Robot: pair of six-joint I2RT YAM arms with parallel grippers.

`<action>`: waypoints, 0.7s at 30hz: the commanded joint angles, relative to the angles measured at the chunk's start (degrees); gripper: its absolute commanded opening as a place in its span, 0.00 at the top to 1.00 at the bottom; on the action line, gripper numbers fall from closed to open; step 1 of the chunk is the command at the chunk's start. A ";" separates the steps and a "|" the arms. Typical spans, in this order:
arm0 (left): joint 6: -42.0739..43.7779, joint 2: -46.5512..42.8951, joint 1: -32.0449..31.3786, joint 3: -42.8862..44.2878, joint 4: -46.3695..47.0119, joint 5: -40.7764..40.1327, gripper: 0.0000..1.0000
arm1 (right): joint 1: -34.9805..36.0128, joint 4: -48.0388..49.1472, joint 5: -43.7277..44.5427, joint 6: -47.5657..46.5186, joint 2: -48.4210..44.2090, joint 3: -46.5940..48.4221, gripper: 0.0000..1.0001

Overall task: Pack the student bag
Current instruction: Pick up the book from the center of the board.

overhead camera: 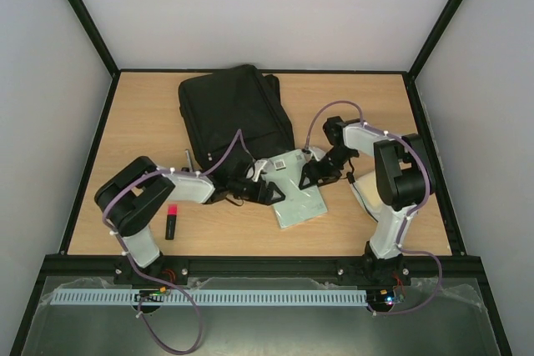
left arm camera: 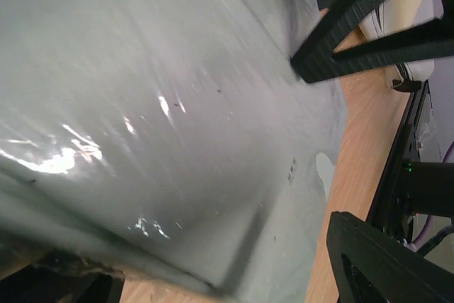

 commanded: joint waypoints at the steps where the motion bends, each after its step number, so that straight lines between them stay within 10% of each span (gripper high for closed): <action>1: 0.03 2.88 -0.74 4.88 3.64 2.61 0.26 | 0.26 -0.52 -0.10 0.82 0.73 -4.06 0.34; 21: 3.22 -0.36 3.92 15.49 -2.20 14.41 0.63 | 0.37 -2.06 -2.15 -0.44 -6.25 -4.30 0.35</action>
